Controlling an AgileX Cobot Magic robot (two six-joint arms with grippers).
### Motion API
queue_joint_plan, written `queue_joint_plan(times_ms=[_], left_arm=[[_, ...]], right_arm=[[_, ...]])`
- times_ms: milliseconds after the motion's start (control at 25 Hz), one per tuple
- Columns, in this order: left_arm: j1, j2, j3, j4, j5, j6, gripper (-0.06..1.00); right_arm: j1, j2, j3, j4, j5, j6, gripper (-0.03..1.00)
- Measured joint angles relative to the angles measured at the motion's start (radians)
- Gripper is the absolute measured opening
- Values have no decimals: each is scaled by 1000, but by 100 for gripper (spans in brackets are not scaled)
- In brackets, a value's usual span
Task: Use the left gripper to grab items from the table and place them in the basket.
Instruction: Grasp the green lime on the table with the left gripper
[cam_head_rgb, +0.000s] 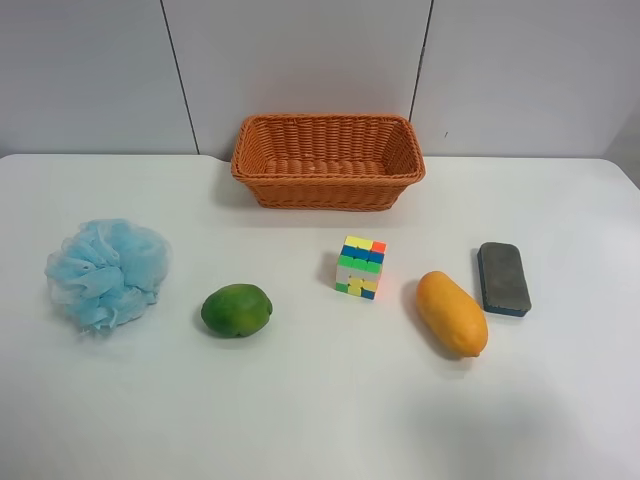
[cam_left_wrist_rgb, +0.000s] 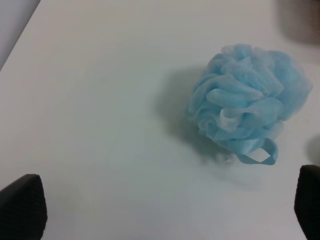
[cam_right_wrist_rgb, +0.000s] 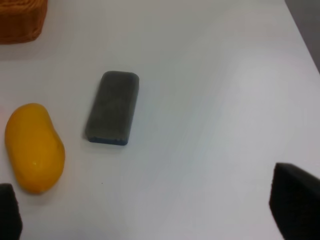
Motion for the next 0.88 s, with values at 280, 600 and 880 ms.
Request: queue_joint_plan(times_ms=[280,600,880], left_arm=[[0,0,0,0,0,0,99],[0,0,0,0,0,0,99],[0,0,0,-24,-4,51,99]], right_arm=[[0,0,0,0,0,0,99],[0,0,0,0,0,0,99],[0,0,0,0,0,0,99]])
